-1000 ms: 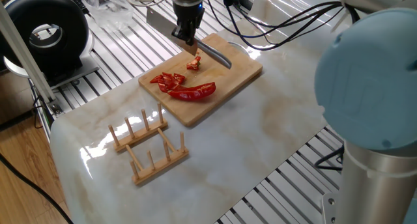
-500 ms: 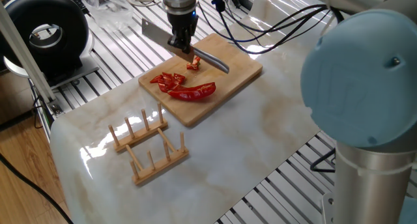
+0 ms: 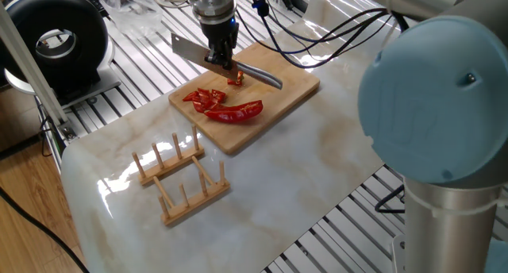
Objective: Chop the chili peppers
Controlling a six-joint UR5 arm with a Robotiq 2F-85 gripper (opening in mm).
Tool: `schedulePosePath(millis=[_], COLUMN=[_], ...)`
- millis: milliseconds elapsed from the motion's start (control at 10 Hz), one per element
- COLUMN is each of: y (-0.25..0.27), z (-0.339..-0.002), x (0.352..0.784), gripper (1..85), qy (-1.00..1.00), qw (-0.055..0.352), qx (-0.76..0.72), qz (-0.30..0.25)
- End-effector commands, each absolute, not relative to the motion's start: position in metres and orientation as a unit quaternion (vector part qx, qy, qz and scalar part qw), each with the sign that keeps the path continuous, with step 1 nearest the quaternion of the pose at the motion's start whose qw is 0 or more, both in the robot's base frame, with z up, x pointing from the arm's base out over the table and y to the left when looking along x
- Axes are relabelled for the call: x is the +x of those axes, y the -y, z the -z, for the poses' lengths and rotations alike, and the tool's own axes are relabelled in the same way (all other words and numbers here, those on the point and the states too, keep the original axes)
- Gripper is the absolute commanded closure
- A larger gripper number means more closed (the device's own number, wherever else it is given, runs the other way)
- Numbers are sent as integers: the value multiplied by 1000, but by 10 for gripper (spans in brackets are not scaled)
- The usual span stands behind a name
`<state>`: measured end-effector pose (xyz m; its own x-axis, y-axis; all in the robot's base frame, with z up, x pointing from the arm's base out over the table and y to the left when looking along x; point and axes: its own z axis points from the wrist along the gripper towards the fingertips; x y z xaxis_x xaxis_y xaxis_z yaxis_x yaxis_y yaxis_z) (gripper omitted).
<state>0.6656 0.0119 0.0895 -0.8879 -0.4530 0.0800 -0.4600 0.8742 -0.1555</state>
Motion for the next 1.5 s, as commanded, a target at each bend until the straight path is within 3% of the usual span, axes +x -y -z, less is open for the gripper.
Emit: schedulePosePath(millis=[0,200,500,900,1400], y=[-12,-7,-16,-6,4], z=[-87,-88,-82,-81,-75], x=[668,673,664,642,647], gripper=[843,843,843,843,843], qy=[956,951,955,958,961], qw=[25,19,18,45,37], qx=[278,292,289,280,271], qz=[-93,-102,-61,-37,-38])
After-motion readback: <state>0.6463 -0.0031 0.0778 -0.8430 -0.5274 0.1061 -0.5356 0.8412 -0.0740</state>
